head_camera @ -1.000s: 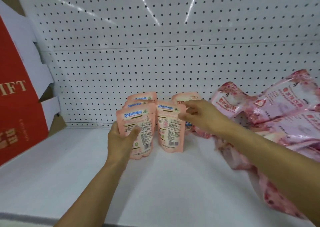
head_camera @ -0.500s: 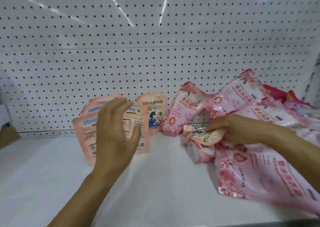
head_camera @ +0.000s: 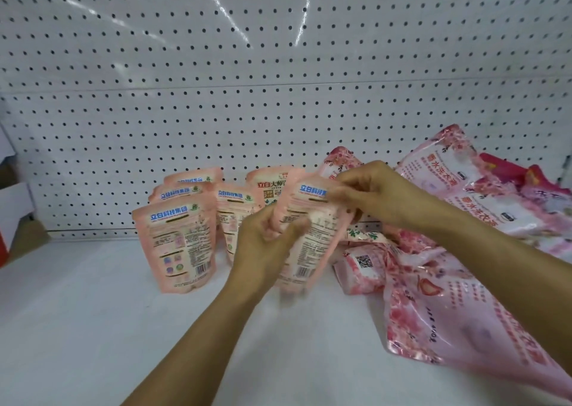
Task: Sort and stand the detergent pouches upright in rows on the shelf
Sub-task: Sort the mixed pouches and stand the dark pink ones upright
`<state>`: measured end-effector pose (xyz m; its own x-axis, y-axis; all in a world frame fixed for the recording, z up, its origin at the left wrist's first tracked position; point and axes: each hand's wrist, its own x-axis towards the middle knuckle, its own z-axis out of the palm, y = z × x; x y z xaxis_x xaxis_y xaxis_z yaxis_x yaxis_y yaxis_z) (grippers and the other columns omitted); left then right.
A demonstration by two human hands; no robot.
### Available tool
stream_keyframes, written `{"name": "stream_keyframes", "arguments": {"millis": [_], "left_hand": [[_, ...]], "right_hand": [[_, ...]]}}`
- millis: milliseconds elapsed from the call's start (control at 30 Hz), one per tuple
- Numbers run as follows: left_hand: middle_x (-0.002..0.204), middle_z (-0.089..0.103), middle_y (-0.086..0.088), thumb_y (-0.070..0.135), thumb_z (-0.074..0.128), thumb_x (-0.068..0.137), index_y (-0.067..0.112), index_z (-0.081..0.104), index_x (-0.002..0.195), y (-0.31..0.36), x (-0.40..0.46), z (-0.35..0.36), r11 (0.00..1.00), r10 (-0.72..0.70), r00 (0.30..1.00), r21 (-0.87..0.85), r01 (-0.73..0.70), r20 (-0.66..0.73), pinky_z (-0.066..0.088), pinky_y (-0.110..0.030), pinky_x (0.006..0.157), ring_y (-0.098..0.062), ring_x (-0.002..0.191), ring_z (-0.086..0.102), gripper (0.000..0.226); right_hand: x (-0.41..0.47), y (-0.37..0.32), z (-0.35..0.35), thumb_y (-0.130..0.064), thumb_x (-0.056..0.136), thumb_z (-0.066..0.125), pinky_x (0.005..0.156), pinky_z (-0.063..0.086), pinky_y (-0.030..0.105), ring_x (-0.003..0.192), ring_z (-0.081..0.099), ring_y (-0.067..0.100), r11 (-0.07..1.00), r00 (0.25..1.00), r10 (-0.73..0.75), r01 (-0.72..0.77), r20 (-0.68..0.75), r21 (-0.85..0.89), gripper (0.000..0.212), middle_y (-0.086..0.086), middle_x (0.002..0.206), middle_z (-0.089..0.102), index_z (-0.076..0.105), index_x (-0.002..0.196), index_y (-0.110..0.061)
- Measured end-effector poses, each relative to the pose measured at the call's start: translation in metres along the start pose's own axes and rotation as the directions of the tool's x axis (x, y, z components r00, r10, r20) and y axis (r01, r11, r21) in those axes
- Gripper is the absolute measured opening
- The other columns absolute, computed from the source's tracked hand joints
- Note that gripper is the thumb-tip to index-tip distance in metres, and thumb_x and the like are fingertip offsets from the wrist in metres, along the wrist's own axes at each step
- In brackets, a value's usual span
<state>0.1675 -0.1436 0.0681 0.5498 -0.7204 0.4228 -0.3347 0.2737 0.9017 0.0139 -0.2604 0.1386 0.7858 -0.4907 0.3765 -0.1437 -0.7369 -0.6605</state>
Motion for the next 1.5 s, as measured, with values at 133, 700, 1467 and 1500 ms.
{"name": "stream_keyframes", "arguments": {"millis": [133,700,1467,1500], "left_hand": [[0.08,0.078,0.012,0.021,0.075,0.083,0.022,0.072,0.086,-0.009,0.0,-0.029,0.997,-0.076,0.982,-0.036,0.071,-0.174,0.061,-0.031,0.061,-0.012,0.073,0.076,0.005],[0.088,0.077,0.004,0.01,0.071,0.088,0.018,0.069,0.096,-0.029,-0.02,-0.094,0.987,-0.159,0.902,-0.07,0.143,-0.402,0.059,-0.035,0.052,-0.018,0.075,0.076,0.012],[0.147,0.05,0.001,0.044,0.077,0.077,0.021,0.052,0.139,-0.017,-0.034,-0.051,0.357,0.66,0.661,0.624,-0.695,0.358,0.044,-0.035,0.105,-0.016,0.132,0.05,0.071],[0.152,0.043,0.001,0.041,0.082,0.072,0.023,0.043,0.143,-0.019,-0.034,-0.054,0.302,0.628,0.654,0.643,-0.704,0.421,0.042,-0.037,0.107,-0.018,0.135,0.047,0.083]], "right_hand": [[0.006,0.045,-0.012,-0.025,0.092,0.063,0.079,0.059,0.04,0.078,0.071,0.02,0.978,0.982,0.186,-0.184,0.013,-0.097,0.017,0.002,0.082,0.074,0.074,0.09,-0.012],[0.044,0.086,0.031,-0.022,0.095,0.045,0.067,0.042,0.03,0.081,0.059,0.021,0.529,0.97,0.236,-0.075,0.062,-0.845,0.014,-0.003,0.083,0.059,0.057,0.087,-0.022],[0.008,0.001,0.069,-0.005,0.097,0.047,0.052,0.06,0.038,0.063,0.072,0.027,0.3,0.821,0.504,-0.459,0.27,0.836,0.024,0.02,0.086,0.071,0.059,0.115,0.004],[0.007,0.0,0.07,-0.006,0.098,0.046,0.05,0.059,0.038,0.063,0.072,0.028,0.287,0.82,0.497,-0.464,0.284,0.838,0.025,0.021,0.086,0.071,0.058,0.117,0.004]]}}
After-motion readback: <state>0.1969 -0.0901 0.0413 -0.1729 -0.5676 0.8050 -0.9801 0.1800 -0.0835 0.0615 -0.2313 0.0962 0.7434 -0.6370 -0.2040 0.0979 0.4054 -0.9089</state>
